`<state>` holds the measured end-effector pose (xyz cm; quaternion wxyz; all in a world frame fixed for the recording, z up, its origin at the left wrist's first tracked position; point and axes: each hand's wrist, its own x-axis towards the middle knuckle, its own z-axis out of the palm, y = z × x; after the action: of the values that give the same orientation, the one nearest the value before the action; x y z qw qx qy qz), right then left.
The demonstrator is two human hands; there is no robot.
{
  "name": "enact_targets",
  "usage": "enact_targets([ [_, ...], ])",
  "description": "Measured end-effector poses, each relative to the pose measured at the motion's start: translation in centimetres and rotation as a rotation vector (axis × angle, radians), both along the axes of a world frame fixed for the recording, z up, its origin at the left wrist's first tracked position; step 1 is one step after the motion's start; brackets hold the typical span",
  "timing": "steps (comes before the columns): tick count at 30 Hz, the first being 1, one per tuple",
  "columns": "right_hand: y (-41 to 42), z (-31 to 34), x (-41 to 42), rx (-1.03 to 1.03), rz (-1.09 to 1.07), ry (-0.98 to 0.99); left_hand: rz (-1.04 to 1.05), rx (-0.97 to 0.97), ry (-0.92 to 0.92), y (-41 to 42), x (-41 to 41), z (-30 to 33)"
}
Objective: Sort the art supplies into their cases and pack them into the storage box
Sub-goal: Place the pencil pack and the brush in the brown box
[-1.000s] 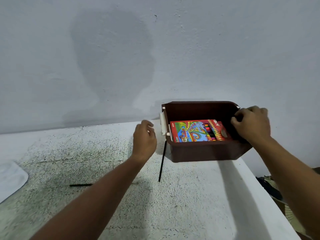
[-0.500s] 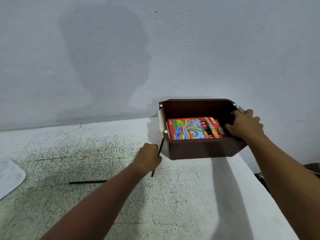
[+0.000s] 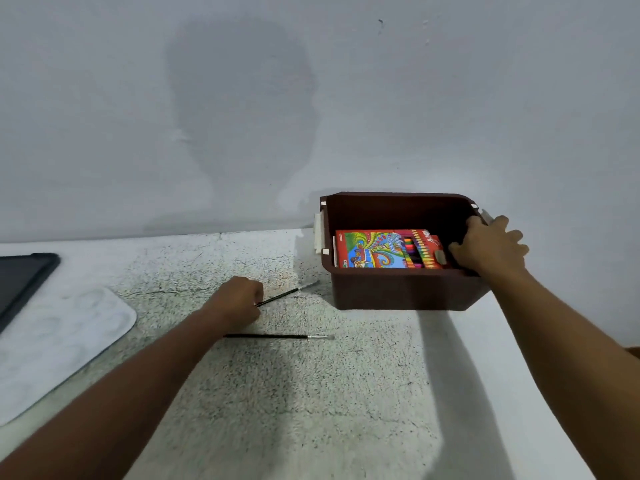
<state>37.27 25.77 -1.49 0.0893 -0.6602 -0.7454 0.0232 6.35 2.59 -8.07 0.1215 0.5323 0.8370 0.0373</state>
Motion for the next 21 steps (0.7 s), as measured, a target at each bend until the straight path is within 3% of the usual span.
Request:
enact_targets([
  [4, -2.3, 0.1, -3.3, 0.000, 0.008, 0.008, -0.022, 0.065, -0.045, -3.1, -1.6, -0.4],
  [9, -5.1, 0.1, -7.0, -0.007, 0.063, 0.035, -0.245, -0.003, -0.033, -5.3, -0.8, -0.6],
  [12, -6.5, 0.0, -8.7, -0.006, 0.090, 0.054, -0.260, 0.043, 0.059, -5.7, 0.3, -1.0],
  [21, -7.6, 0.1, -9.1, 0.052, 0.115, 0.041, -0.299, 0.065, -0.033, -5.9, 0.7, -1.0],
])
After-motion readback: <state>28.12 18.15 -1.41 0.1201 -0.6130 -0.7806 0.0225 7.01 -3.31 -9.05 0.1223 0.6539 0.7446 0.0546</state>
